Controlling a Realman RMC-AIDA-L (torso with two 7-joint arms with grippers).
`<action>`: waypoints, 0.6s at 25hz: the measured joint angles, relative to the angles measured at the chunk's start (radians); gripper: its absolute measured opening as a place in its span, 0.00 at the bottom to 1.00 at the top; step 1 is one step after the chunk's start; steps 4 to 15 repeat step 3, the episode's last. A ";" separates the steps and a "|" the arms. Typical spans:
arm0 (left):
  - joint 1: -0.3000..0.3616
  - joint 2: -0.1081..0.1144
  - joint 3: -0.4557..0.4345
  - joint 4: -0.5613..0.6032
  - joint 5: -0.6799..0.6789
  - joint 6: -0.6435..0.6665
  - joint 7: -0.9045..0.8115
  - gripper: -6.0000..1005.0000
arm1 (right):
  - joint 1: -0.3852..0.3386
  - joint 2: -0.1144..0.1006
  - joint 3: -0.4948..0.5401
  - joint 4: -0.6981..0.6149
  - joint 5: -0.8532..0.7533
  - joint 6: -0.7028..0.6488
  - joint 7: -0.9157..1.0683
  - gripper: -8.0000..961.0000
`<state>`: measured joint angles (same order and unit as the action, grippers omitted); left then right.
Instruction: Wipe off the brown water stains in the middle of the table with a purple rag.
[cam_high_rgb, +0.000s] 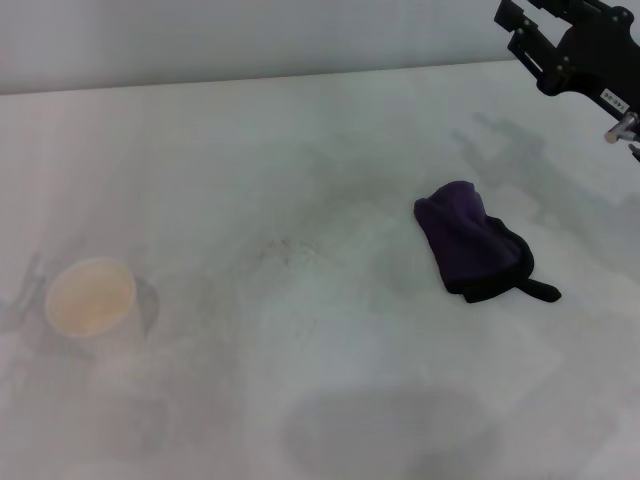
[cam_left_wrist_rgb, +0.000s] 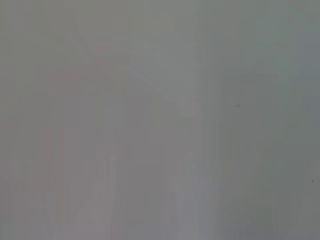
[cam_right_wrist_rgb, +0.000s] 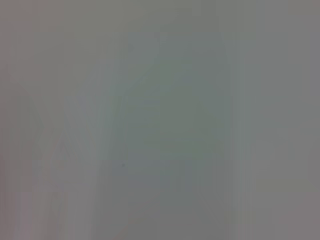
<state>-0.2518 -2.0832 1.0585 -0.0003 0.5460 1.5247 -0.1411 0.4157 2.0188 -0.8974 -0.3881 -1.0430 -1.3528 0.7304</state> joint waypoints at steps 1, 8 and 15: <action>0.000 0.000 0.000 0.000 0.000 0.000 0.000 0.89 | 0.000 0.000 -0.001 0.000 0.000 0.000 0.002 0.44; -0.001 0.000 0.000 -0.001 0.000 -0.001 0.000 0.89 | 0.000 0.000 -0.001 0.000 0.000 0.001 0.006 0.44; -0.001 0.000 0.000 -0.001 0.000 -0.001 0.000 0.89 | 0.000 0.000 -0.001 0.000 0.000 0.001 0.006 0.44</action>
